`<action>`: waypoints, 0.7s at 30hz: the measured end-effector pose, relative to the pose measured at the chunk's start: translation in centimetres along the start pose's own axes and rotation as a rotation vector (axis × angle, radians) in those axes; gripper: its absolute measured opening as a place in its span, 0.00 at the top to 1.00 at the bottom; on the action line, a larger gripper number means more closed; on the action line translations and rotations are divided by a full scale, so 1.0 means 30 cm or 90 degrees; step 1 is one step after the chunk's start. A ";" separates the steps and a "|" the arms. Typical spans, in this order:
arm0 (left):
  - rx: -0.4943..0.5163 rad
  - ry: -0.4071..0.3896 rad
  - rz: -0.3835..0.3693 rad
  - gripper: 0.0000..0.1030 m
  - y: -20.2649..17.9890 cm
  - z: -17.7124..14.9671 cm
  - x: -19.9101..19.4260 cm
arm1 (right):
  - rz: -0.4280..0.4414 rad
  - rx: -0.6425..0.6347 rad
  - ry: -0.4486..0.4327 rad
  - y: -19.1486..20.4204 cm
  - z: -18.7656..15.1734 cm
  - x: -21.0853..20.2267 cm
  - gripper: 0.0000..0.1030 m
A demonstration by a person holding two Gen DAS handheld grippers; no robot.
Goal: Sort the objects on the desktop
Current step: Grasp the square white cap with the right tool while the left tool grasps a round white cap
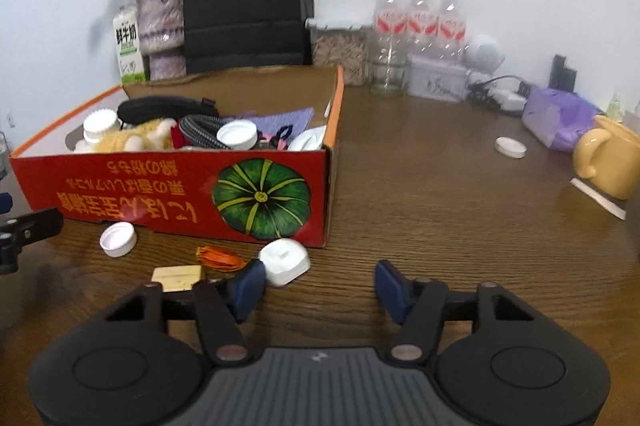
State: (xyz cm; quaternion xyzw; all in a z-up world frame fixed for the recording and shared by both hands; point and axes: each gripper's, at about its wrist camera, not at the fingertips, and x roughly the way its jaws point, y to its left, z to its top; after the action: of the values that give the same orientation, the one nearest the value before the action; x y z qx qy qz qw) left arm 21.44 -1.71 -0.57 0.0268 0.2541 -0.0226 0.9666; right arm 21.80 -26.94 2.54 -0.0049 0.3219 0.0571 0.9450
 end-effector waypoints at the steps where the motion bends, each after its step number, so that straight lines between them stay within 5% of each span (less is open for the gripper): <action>1: -0.001 0.001 -0.004 0.00 -0.001 0.001 0.002 | 0.002 -0.004 0.000 0.000 0.004 0.007 0.42; 4: 0.006 0.003 -0.005 0.00 -0.013 0.003 0.009 | 0.021 -0.011 0.002 0.006 0.017 0.020 0.45; 8: 0.013 0.014 -0.023 0.00 -0.041 0.006 0.020 | 0.044 -0.031 -0.003 0.022 0.022 0.023 0.74; 21: 0.024 0.057 -0.029 0.00 -0.145 0.019 0.079 | 0.025 0.023 -0.032 -0.031 0.002 -0.024 0.74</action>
State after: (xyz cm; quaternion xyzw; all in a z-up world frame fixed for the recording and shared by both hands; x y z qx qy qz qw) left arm 23.52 -6.17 -1.42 0.0401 0.2975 -0.0479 0.9527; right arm 21.36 -27.93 3.00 0.0201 0.2991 0.0701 0.9514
